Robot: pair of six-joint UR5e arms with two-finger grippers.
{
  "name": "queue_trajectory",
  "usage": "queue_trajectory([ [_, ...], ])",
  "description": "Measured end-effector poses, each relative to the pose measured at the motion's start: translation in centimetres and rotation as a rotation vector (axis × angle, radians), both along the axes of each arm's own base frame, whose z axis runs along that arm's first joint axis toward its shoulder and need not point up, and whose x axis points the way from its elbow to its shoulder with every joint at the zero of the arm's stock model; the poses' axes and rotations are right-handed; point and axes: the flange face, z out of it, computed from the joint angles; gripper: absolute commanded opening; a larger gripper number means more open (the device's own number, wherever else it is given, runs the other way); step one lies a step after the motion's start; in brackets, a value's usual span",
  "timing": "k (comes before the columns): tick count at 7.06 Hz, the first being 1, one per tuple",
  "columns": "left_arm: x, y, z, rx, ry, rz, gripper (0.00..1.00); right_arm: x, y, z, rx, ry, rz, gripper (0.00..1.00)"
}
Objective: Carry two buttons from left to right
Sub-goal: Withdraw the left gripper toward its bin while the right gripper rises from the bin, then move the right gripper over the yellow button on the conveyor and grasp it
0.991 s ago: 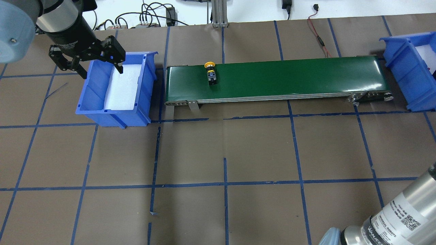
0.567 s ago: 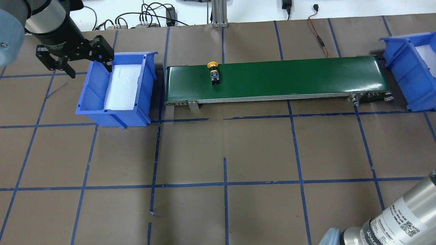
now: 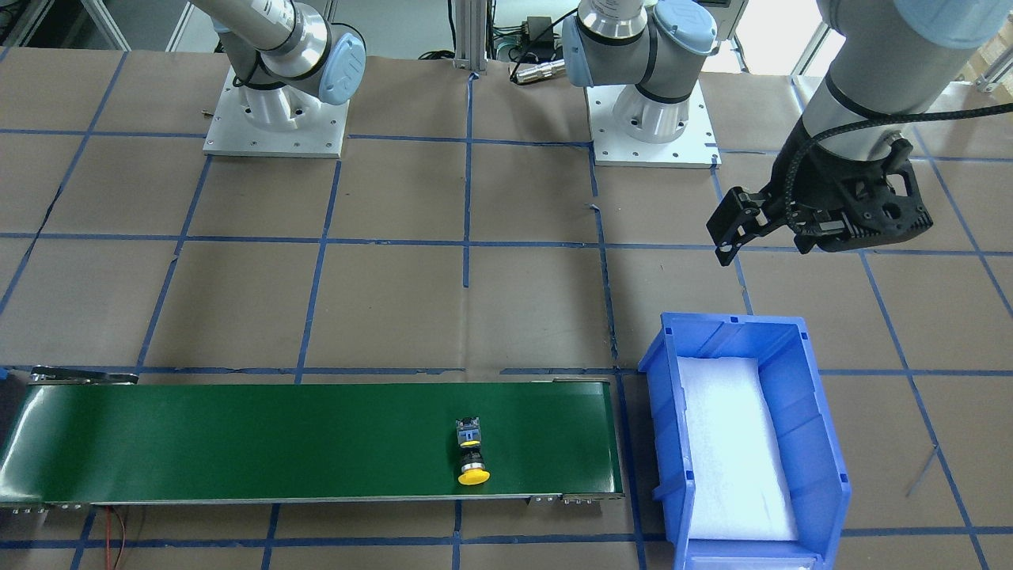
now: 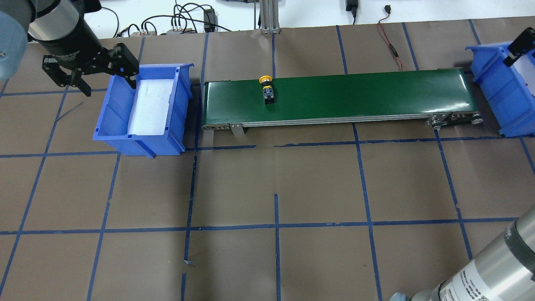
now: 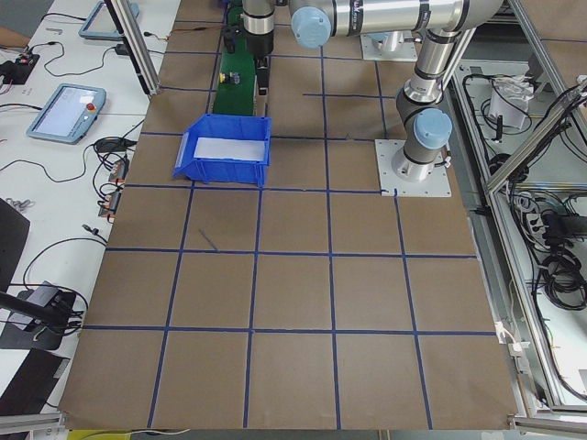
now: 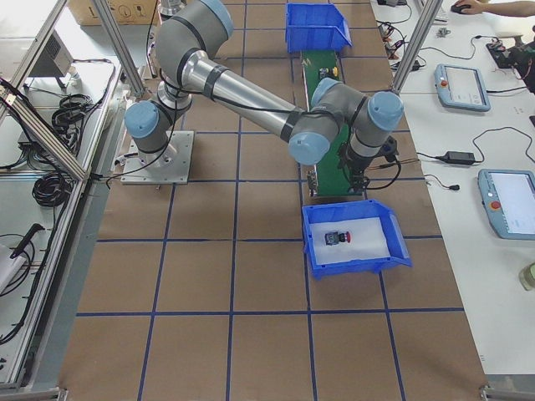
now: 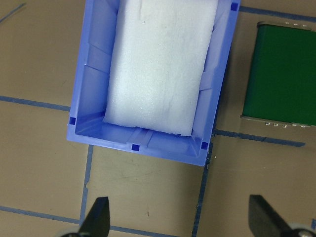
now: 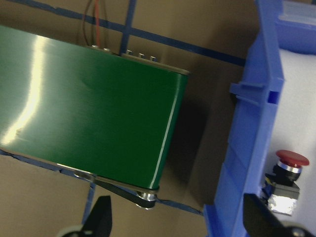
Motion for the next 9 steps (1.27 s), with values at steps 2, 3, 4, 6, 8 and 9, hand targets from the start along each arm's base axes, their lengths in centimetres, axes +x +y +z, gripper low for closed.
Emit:
queue_trajectory([
  [2, 0.0, -0.1, -0.1, 0.003, 0.001, 0.000, 1.00, 9.7, -2.0, 1.3, -0.024, -0.008, 0.022, 1.00],
  [3, 0.0, -0.1, -0.2, 0.004, 0.001, 0.000, 1.00, 15.7, -2.7, 1.6, -0.027, -0.005, -0.021, 1.00],
  [4, 0.0, -0.1, -0.2, 0.005, 0.001, 0.000, 1.00, 21.6, -3.2, 1.7, -0.040, 0.000, -0.081, 1.00],
  [6, 0.0, -0.1, -0.3, 0.005, 0.002, 0.001, 1.00, 30.7, -3.3, 1.2, -0.077, -0.001, -0.157, 1.00],
  [8, 0.1, -0.1, -0.3, 0.005, 0.002, 0.001, 1.00, 37.2, -2.8, -0.9, -0.075, -0.007, -0.224, 1.00],
  [9, 0.1, -0.1, -0.3, 0.005, 0.001, 0.000, 1.00, 40.0, -2.1, -2.0, -0.059, -0.009, -0.260, 1.00],
])
